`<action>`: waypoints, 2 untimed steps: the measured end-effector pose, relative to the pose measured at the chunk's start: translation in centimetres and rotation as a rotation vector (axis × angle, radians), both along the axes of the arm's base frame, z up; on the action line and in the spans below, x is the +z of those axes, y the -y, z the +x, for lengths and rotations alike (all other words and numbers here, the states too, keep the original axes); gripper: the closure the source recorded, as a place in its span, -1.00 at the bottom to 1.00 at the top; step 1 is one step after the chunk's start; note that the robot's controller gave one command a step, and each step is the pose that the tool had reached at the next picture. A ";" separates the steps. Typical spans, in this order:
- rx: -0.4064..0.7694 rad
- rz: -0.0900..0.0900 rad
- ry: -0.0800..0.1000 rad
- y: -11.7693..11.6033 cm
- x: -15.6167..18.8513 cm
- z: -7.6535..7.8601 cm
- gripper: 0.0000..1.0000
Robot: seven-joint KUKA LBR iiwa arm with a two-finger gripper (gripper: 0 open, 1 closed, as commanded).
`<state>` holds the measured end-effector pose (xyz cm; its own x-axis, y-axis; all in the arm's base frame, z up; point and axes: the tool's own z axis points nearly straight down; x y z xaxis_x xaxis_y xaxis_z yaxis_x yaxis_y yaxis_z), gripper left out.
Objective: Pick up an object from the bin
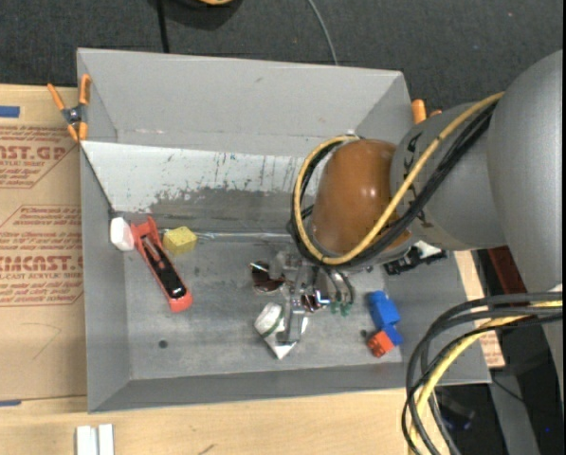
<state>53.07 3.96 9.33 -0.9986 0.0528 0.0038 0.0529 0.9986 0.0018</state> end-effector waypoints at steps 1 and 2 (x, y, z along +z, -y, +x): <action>-0.074 -0.001 -0.003 -0.4 0.9 -0.4 -1.00; 0.115 0.001 0.002 1.8 -1.3 -1.5 -1.00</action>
Offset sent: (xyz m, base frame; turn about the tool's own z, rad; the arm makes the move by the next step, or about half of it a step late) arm -0.0201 -0.0298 -0.0233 -0.1318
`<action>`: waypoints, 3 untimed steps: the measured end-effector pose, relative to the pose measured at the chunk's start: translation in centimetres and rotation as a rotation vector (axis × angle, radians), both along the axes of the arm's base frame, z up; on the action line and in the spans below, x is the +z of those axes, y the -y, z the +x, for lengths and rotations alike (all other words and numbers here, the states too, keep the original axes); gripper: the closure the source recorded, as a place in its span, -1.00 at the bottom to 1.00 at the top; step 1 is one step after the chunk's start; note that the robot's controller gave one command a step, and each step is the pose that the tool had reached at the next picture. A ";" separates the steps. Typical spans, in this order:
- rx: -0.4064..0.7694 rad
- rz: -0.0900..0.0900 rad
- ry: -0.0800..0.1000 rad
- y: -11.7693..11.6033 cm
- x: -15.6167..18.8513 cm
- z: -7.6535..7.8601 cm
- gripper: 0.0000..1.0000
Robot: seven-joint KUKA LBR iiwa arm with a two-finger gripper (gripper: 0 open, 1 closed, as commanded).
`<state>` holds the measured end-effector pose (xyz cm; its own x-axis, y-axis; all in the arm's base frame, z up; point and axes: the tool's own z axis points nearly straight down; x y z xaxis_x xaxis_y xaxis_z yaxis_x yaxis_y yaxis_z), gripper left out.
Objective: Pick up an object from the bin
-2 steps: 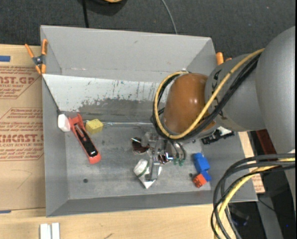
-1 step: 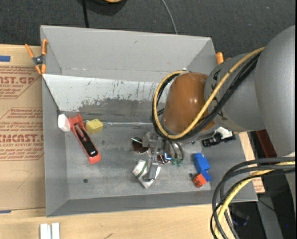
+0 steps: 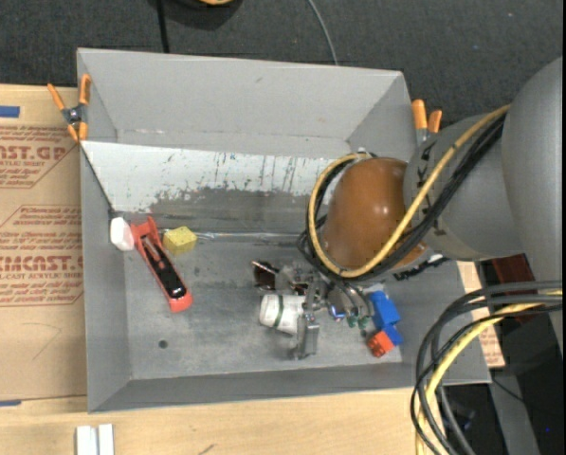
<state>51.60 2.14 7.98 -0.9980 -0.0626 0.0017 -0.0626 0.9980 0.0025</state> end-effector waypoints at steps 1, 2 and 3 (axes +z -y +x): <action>-0.485 -0.002 -0.005 1.8 -1.0 -0.5 1.00; -0.485 -0.002 -0.005 1.8 -1.0 -0.5 1.00; -0.455 0.001 0.004 0.9 16.5 0.0 1.00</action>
Offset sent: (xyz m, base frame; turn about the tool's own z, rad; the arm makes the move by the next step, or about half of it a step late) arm 0.0000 0.0000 0.0000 0.0000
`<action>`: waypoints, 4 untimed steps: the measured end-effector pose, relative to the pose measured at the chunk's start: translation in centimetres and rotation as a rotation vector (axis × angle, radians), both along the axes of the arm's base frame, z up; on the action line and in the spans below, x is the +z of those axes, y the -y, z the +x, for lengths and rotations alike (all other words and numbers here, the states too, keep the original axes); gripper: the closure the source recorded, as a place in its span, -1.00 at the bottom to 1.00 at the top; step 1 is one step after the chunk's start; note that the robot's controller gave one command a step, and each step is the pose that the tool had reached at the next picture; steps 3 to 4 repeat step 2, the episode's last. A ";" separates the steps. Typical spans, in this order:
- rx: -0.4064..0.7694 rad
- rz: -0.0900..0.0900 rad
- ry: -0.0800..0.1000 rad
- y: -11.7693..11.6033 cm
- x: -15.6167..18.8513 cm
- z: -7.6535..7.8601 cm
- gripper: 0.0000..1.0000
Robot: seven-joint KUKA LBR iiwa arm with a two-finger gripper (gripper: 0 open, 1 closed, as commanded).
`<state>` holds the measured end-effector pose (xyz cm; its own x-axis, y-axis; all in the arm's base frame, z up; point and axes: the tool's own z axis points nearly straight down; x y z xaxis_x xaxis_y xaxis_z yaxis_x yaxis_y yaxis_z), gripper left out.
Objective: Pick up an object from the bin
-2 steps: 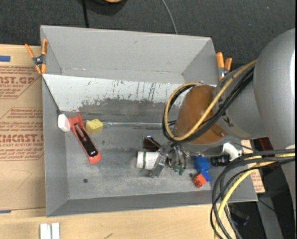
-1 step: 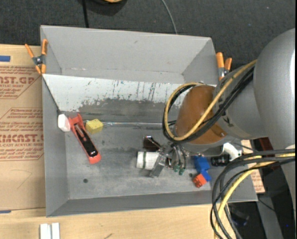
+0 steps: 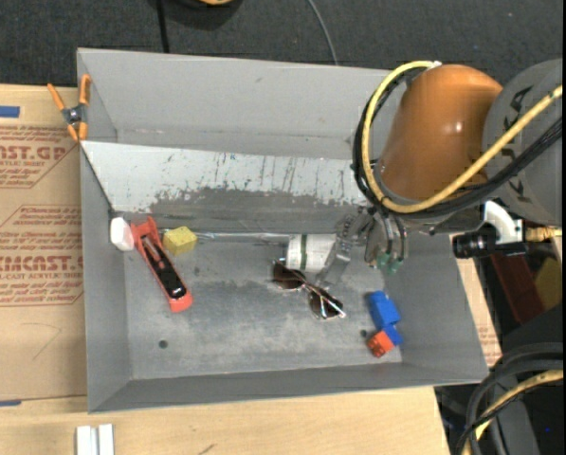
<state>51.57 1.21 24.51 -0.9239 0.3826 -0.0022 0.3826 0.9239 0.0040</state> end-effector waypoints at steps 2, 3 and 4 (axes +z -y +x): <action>0.040 -0.001 0.006 -0.2 -4.1 -0.1 1.00; 0.040 -0.001 0.006 -0.2 -4.1 -0.1 1.00; 0.040 -0.001 0.006 -0.2 -4.1 -0.1 1.00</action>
Offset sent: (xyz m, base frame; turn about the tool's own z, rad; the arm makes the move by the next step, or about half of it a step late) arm -0.0044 0.0029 -0.0921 -0.0873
